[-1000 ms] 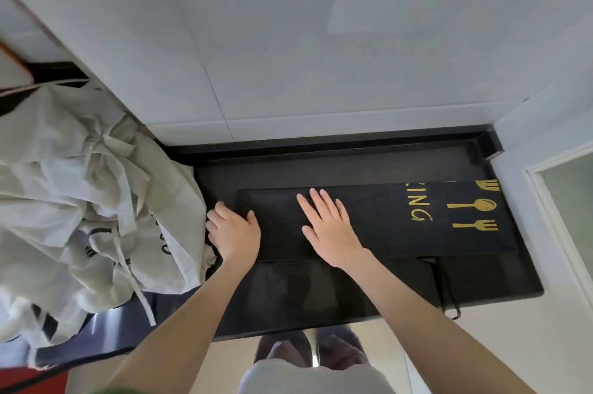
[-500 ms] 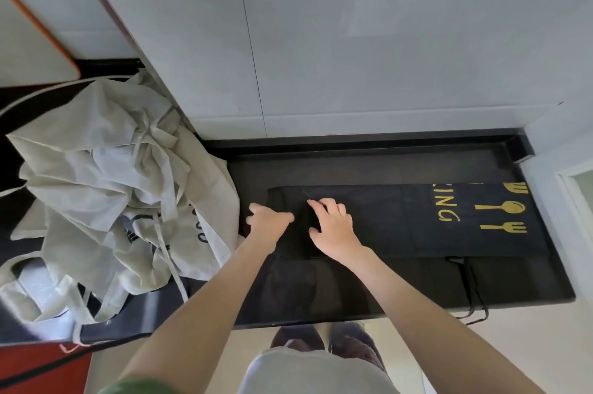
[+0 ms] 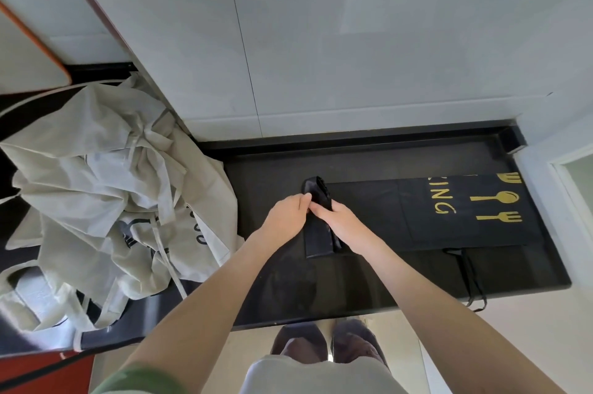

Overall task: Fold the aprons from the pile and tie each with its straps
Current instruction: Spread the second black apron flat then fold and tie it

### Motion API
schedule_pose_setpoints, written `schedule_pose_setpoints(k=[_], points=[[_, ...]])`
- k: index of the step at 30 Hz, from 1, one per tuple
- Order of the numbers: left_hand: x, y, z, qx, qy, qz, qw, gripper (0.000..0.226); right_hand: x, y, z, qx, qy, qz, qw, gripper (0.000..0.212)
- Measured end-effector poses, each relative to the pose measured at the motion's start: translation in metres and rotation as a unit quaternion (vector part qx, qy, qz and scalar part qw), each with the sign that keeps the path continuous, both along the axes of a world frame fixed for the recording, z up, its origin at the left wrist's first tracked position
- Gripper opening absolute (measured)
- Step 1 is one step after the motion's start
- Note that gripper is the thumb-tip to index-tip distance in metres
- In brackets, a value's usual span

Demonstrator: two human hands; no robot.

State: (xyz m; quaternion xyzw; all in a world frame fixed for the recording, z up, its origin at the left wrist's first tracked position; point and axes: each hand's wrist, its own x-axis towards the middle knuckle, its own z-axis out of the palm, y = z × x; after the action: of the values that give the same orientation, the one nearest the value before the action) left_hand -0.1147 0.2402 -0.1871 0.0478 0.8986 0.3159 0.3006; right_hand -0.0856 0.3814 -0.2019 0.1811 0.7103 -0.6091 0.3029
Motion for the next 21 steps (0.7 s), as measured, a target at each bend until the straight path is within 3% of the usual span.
schedule_pose_setpoints(k=[1, 4, 7, 9, 10, 14, 17, 19, 21], points=[[0.000, -0.003, -0.006, -0.046, 0.061, -0.042, 0.996, 0.037, 0.000, 0.003, -0.006, 0.064, 0.017, 0.006, 0.998, 0.030], [0.002, -0.009, -0.013, -0.067, 0.145, -0.072, 0.985, 0.038, 0.001, 0.008, -0.017, 0.212, 0.048, 0.021, 0.976, 0.047], [0.005, -0.006, -0.022, -0.118, 0.198, -0.173, 0.957, 0.054, 0.005, 0.008, -0.022, 0.271, 0.097, 0.036, 0.957, 0.052], [0.007, 0.000, -0.030, -0.162, 0.218, -0.247, 0.930, 0.057, 0.008, 0.007, -0.026, 0.296, 0.118, 0.060, 0.946, 0.070], [0.009, 0.004, -0.035, -0.179, 0.219, -0.272, 0.920, 0.057, 0.010, 0.009, -0.029, 0.342, 0.139, 0.081, 0.926, 0.076], [0.014, 0.011, -0.056, -0.220, 0.203, -0.297, 0.907, 0.061, 0.023, 0.020, -0.038, 0.554, 0.255, 0.163, 0.776, 0.082], [0.019, 0.019, -0.056, -0.227, 0.198, -0.213, 0.929, 0.069, 0.033, 0.029, -0.045, 0.581, 0.300, 0.188, 0.733, 0.070], [0.024, 0.025, -0.046, -0.192, 0.189, -0.042, 0.962, 0.066, 0.033, 0.031, -0.045, 0.576, 0.299, 0.200, 0.734, 0.066], [0.027, 0.030, -0.036, -0.118, 0.135, 0.144, 0.973, 0.055, 0.031, 0.030, -0.045, 0.560, 0.288, 0.205, 0.749, 0.066]])
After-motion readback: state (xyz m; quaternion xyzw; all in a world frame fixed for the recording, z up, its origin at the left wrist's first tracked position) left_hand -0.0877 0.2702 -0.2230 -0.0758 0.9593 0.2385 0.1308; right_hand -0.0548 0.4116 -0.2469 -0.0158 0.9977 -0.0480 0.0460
